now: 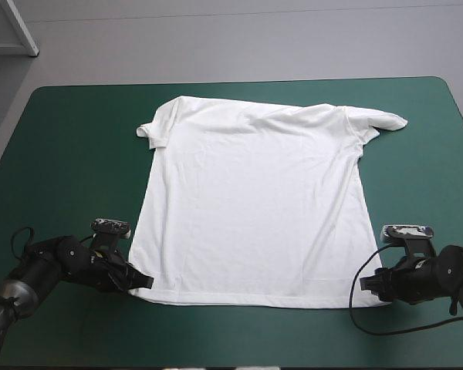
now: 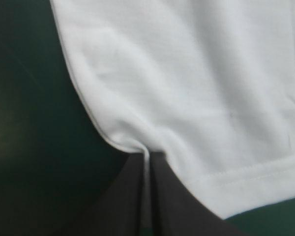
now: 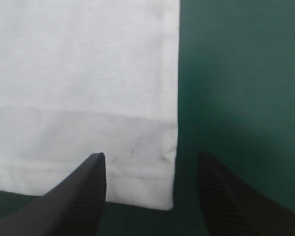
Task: Fold the cloth
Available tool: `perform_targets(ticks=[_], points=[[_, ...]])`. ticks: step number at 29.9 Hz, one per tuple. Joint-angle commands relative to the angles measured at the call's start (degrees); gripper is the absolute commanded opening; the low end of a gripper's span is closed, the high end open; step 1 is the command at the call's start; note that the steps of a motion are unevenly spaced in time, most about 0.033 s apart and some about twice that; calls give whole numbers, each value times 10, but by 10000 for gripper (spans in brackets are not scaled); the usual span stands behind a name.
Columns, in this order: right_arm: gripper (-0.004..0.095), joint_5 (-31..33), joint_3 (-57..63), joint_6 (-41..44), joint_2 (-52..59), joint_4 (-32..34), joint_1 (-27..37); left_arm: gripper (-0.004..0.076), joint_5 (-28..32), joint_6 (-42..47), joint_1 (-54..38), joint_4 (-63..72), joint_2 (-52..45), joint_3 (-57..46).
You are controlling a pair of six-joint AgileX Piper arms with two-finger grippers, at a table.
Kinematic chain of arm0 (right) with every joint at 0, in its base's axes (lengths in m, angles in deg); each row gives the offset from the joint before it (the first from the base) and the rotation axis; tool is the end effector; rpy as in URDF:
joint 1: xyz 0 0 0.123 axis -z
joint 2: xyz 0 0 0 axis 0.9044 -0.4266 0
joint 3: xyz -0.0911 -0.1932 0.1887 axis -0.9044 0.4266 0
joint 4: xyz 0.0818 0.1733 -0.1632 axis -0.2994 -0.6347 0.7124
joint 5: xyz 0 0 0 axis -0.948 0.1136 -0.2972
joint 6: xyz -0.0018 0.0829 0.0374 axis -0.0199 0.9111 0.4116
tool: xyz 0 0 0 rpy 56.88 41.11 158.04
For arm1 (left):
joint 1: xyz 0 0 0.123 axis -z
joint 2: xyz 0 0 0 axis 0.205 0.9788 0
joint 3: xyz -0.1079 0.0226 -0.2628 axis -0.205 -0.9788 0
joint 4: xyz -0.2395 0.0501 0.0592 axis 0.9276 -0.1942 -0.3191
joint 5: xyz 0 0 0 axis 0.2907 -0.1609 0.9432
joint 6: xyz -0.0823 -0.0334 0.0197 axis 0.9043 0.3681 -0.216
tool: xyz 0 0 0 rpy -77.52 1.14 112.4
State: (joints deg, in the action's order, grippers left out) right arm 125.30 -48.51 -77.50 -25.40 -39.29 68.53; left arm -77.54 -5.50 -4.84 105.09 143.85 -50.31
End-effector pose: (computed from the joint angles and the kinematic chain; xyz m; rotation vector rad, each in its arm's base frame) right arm 0.1552 0.0072 0.2248 -0.0875 2.8192 0.2384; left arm 0.1752 -0.0442 0.1978 0.3830 2.8372 -0.3607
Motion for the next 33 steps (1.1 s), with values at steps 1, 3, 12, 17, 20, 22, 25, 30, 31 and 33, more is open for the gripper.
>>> perform_targets(ticks=[1,3,12,17,20,22,25,30,31,33], points=[[476,-5,-12,-28,-26,-30,2,19,-5,2,3,16,5,-2],[455,4,-12,-32,-41,-31,2,19,-5,2,3,16,5,-2],[158,44,-12,-101,-79,-95,-1,19,-12,0,3,15,5,-2],[-13,30,-14,-119,-79,-100,-10,19,-13,0,3,15,5,-2],[-13,21,-21,-116,-66,-102,-10,19,-3,-21,3,22,-4,-1],[-13,14,-40,-116,-49,-102,-10,19,7,-31,2,26,-18,6],[-13,-9,-108,-116,-21,-103,-10,19,18,-27,2,29,-35,39],[-13,-84,-268,-145,-10,-115,-10,19,61,-14,2,30,-60,162],[-13,-95,-313,-145,-13,-121,-10,19,83,-14,2,30,-61,202],[-13,-110,-378,-166,-23,-156,-10,19,108,-15,2,30,-61,259]])
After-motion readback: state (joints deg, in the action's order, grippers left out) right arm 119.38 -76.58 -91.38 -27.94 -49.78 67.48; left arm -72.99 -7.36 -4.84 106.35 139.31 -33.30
